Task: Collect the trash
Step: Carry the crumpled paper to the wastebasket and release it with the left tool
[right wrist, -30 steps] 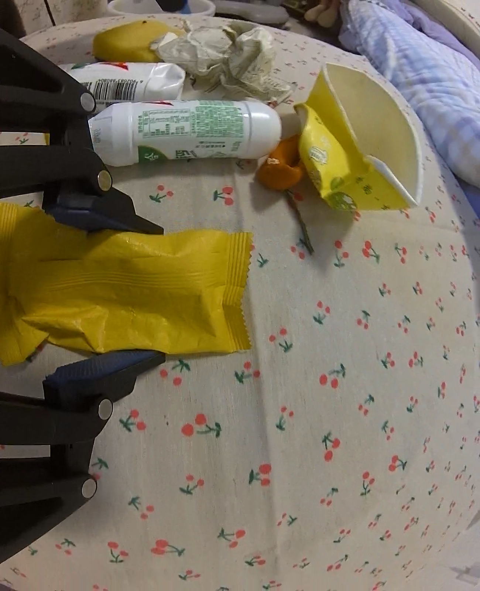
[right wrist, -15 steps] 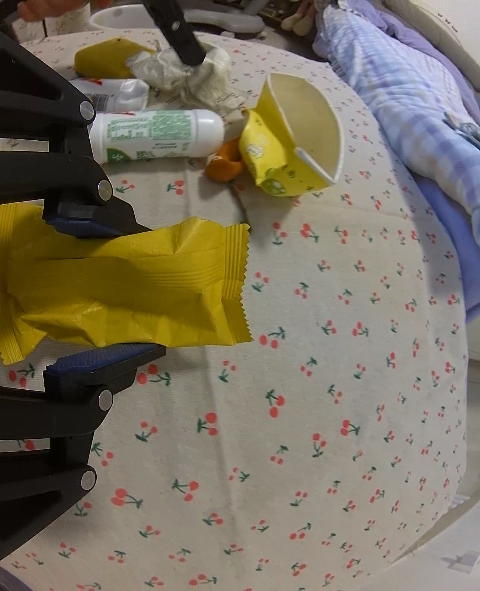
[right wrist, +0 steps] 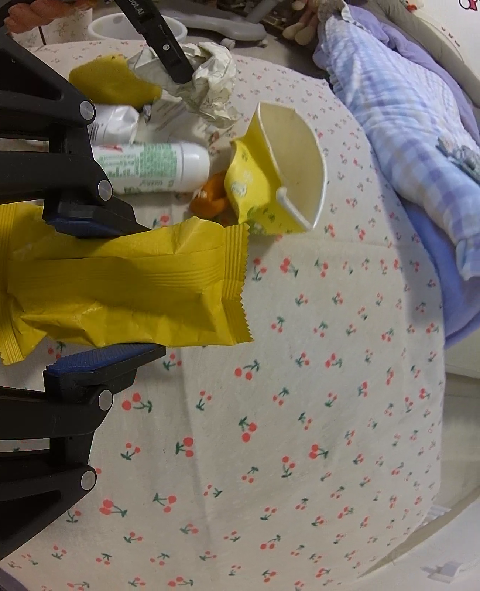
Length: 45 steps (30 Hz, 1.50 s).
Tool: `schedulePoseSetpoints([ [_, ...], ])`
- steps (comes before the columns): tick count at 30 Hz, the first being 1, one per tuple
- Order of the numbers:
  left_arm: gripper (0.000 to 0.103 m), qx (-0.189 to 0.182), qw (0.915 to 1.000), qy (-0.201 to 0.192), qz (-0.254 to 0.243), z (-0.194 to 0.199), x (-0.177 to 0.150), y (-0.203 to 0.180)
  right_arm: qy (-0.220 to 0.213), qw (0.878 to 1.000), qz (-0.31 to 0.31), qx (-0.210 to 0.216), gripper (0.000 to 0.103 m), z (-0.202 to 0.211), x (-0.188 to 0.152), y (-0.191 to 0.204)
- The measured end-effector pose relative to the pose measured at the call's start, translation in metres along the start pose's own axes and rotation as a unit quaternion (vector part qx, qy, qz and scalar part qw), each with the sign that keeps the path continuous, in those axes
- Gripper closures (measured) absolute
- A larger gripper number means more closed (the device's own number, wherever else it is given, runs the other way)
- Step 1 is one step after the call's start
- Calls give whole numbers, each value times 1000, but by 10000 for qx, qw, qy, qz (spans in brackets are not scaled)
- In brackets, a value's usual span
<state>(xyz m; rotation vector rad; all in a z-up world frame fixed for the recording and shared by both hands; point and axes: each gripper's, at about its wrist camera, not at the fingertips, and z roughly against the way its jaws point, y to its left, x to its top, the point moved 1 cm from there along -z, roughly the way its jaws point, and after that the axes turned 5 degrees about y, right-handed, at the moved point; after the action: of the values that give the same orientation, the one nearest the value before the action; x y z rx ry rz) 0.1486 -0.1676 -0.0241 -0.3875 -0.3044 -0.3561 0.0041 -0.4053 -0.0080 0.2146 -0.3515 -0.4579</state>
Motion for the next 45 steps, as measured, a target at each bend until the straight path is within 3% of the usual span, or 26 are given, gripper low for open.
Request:
schedulePoseSetpoints([
  [8,83,184,9992,-320,144,32,-3,28,-208,9996,158,120,59,10,3,34],
  [19,83,559,9956,-502,558,68,-12,95,-253,9971,655,294,59,0,6,102],
  [31,83,1115,9818,-740,1350,108,-30,194,-128,9906,1225,592,59,-25,1,193],
  [41,83,1402,9716,-552,1822,121,-54,268,55,9850,1595,654,59,-55,-7,251],
  [44,80,1442,9693,-560,1911,121,-56,283,106,9840,1649,659,59,-62,-10,263],
  [45,72,1416,9694,-552,1929,121,-56,288,120,9836,1666,673,59,-65,-11,267],
])
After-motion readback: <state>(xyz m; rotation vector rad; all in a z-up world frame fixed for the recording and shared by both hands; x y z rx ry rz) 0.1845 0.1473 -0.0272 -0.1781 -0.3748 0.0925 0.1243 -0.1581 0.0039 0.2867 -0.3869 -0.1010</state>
